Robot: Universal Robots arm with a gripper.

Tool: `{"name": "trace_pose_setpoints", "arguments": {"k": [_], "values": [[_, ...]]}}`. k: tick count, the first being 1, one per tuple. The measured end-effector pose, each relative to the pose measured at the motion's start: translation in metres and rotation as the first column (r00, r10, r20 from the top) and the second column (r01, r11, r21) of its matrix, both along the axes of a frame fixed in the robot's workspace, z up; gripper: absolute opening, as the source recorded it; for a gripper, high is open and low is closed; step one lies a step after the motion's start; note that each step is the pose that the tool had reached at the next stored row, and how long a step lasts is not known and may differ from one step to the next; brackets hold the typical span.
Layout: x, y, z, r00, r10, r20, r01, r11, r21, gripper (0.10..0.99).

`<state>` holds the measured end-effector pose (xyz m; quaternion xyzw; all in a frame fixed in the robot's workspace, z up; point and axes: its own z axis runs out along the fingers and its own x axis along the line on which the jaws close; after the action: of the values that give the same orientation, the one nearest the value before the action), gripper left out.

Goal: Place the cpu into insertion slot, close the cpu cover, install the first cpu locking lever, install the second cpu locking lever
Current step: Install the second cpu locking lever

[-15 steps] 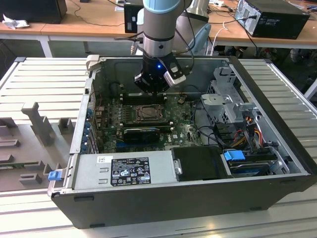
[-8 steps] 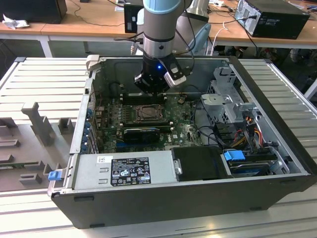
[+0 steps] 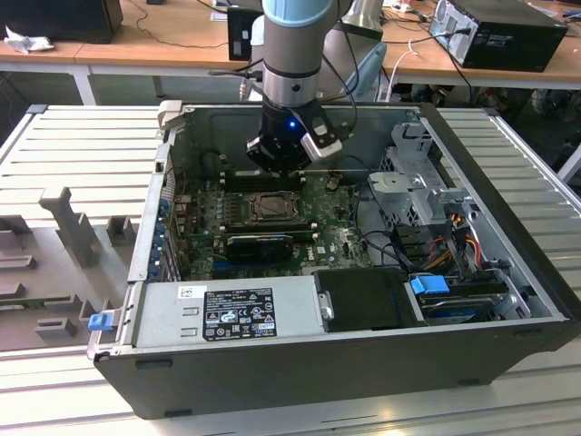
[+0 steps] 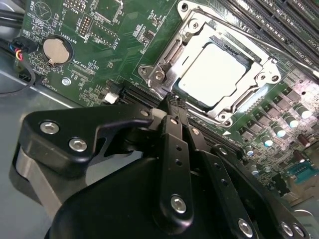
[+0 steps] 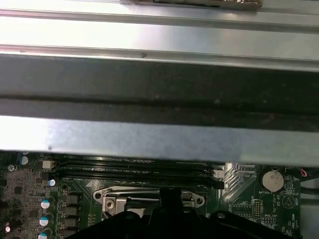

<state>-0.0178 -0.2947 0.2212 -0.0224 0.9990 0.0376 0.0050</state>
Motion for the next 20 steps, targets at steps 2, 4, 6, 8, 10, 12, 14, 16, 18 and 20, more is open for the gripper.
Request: {"name": "trace_pose_setpoints", "arguments": {"k": [2, 4, 6, 8, 10, 12, 14, 16, 18, 20], "values": [[0.0002, -0.001, 0.0, 1.0, 0.0, 0.0, 0.0, 1.0, 0.0, 0.106], [0.0005, -0.0021, -0.0003, 1.0, 0.0, 0.0, 0.0, 1.0, 0.0, 0.106], [0.0007, -0.0045, -0.0005, 1.0, 0.0, -0.0001, 0.0, 1.0, 0.0, 0.106], [0.0008, -0.0062, -0.0005, 1.0, 0.0, 0.0, 0.0, 1.0, 0.0, 0.106], [0.0008, -0.0069, -0.0006, 1.0, 0.0, 0.0, 0.0, 1.0, 0.0, 0.106], [0.0008, -0.007, -0.0003, 1.0, 0.0, -0.0001, 0.0, 1.0, -0.001, 0.106], [0.0008, -0.007, 0.001, 1.0, 0.0, -0.0001, 0.0, 1.0, -0.001, 0.106], [0.0009, -0.007, 0.0099, 1.0, 0.0, 0.0, 0.0, 1.0, -0.003, 0.106], [0.0008, -0.0071, 0.0152, 1.0, 0.0, -0.0001, 0.0, 1.0, -0.004, 0.106], [0.0008, -0.0076, 0.0161, 1.0, 0.0, 0.0001, 0.0, 1.0, -0.003, 0.106]]}}
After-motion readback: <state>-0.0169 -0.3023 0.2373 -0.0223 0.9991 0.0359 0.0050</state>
